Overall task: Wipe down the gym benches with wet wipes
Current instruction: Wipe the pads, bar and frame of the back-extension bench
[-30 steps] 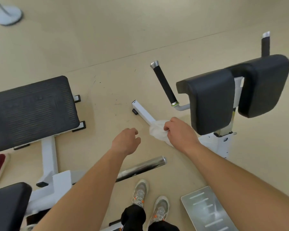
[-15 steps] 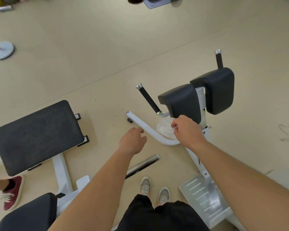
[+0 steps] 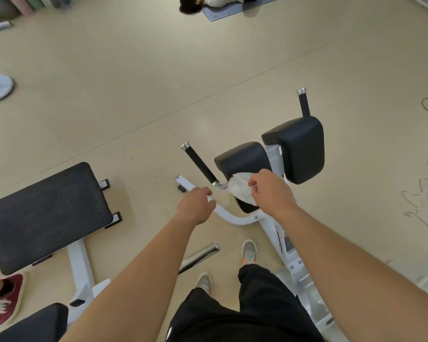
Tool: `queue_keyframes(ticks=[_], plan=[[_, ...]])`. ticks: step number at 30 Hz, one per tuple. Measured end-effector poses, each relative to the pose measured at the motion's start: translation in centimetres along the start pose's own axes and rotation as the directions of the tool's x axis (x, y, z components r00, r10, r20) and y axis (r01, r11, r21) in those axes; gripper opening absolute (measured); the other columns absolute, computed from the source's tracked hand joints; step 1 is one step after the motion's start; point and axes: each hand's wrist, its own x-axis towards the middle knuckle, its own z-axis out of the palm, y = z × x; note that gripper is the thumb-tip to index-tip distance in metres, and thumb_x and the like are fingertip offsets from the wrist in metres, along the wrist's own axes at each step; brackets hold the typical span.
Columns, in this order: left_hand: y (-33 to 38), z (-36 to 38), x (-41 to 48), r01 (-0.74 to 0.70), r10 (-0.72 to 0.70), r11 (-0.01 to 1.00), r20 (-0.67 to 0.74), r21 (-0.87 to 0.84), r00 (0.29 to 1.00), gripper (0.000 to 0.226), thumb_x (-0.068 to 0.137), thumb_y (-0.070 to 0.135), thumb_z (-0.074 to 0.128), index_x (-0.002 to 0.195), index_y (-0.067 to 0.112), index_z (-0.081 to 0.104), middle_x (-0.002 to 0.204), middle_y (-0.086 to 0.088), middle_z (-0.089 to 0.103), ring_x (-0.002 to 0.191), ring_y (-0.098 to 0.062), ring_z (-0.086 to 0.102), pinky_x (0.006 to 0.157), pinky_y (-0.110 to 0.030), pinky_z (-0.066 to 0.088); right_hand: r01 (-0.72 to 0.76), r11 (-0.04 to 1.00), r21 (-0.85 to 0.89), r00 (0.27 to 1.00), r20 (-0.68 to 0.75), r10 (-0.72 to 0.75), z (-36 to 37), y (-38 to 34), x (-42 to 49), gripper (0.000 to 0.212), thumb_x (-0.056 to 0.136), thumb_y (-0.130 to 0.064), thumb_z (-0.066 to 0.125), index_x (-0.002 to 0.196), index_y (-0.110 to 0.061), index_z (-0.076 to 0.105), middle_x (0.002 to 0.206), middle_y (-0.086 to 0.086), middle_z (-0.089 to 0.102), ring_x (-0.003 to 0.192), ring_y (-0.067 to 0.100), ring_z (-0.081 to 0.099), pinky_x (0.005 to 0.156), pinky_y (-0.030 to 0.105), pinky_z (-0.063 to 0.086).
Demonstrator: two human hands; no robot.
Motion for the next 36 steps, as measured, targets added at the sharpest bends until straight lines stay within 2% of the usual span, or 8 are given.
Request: queue_keyframes(ticks=[5, 9, 13, 17, 22, 28, 31, 36], plan=[[5.3, -1.0, 4.1, 0.023, -0.025, 0.999, -0.057, -0.034, 0.998, 0.035, 0.098, 0.03, 0.051, 0.13, 0.019, 0.059, 0.129, -0.002, 0.057, 0.109, -0.023, 0.059, 0.086, -0.036, 0.05, 0.09, 0.993, -0.078, 0.996, 0.026, -0.088, -4.2, 4.1, 4.4, 0.021, 0.102, -0.015, 0.055, 0.118, -0.023, 0.064, 0.115, -0.001, 0.061, 0.09, 0.018, 0.065, 0.085, 0.033, 0.057], [7.8, -1.4, 5.8, 0.062, -0.069, 0.995, -0.09, -0.08, 0.994, 0.022, 0.096, 0.028, 0.052, 0.113, 0.019, 0.062, 0.117, -0.007, 0.062, 0.089, -0.022, 0.058, 0.071, -0.033, 0.046, 0.159, 0.983, -0.091, 0.987, 0.022, -0.157, -6.8, 6.0, 7.1, 0.024, 0.101, -0.015, 0.056, 0.123, -0.021, 0.065, 0.119, 0.002, 0.061, 0.098, 0.021, 0.066, 0.091, 0.032, 0.056], [8.8, -2.2, 5.8, 0.081, -0.09, 0.993, -0.108, -0.086, 0.99, 0.031, 0.099, 0.029, 0.052, 0.126, 0.018, 0.061, 0.124, -0.005, 0.061, 0.098, -0.023, 0.061, 0.084, -0.035, 0.053, 0.162, 0.985, -0.059, 0.987, 0.022, -0.161, -7.5, 6.6, 8.7, 0.024, 0.101, -0.015, 0.056, 0.123, -0.022, 0.066, 0.121, 0.002, 0.06, 0.1, 0.02, 0.066, 0.093, 0.029, 0.053], [8.4, -3.3, 5.6, 0.128, -0.138, 0.989, -0.13, -0.08, 0.982, 0.036, 0.099, 0.032, 0.052, 0.133, 0.02, 0.057, 0.135, -0.003, 0.057, 0.112, -0.025, 0.059, 0.095, -0.041, 0.051, 0.182, 0.983, -0.04, 0.983, 0.047, -0.18, -7.8, 6.4, 9.6, 0.024, 0.101, -0.015, 0.056, 0.122, -0.021, 0.066, 0.121, 0.003, 0.06, 0.103, 0.022, 0.065, 0.095, 0.031, 0.051], [7.5, -4.8, 6.0, 0.143, -0.152, 0.988, -0.168, -0.061, 0.974, 0.037, 0.101, 0.029, 0.051, 0.136, 0.017, 0.056, 0.134, -0.005, 0.058, 0.112, -0.024, 0.06, 0.083, -0.031, 0.045, 0.239, 0.97, -0.049, 0.97, 0.058, -0.236, -7.8, 4.9, 11.3, 0.023, 0.102, -0.016, 0.053, 0.12, -0.022, 0.066, 0.121, 0.002, 0.06, 0.101, 0.022, 0.063, 0.09, 0.03, 0.05], [6.5, -6.9, 8.7, 0.111, -0.12, 0.991, -0.139, -0.069, 0.983, 0.04, 0.099, 0.031, 0.051, 0.138, 0.019, 0.054, 0.136, -0.004, 0.058, 0.111, -0.023, 0.061, 0.091, -0.036, 0.051, 0.271, 0.961, -0.059, 0.96, 0.094, -0.265, -7.1, 1.6, 14.7, 0.025, 0.1, -0.011, 0.048, 0.112, -0.021, 0.067, 0.116, 0.0, 0.06, 0.099, 0.021, 0.061, 0.086, 0.033, 0.052], [5.4, -8.8, 11.4, 0.085, -0.092, 0.994, -0.104, -0.062, 0.99, 0.04, 0.099, 0.031, 0.05, 0.136, 0.02, 0.054, 0.131, -0.003, 0.058, 0.102, -0.023, 0.064, 0.091, -0.04, 0.054, 0.245, 0.968, -0.058, 0.966, 0.103, -0.238, -6.6, -0.1, 16.9, 0.024, 0.1, -0.011, 0.048, 0.111, -0.022, 0.067, 0.115, 0.0, 0.06, 0.099, 0.021, 0.061, 0.087, 0.034, 0.052], [2.6, -13.1, 18.1, -0.027, 0.029, 0.999, -0.037, 0.034, 0.999, 0.037, 0.099, 0.032, 0.05, 0.135, 0.025, 0.055, 0.132, -0.003, 0.055, 0.111, -0.022, 0.058, 0.092, -0.039, 0.05, 0.101, 0.994, -0.038, 0.991, 0.091, -0.097, -5.8, -3.3, 21.1, 0.025, 0.1, -0.011, 0.048, 0.113, -0.023, 0.065, 0.116, -0.002, 0.059, 0.1, 0.019, 0.06, 0.088, 0.033, 0.052]])
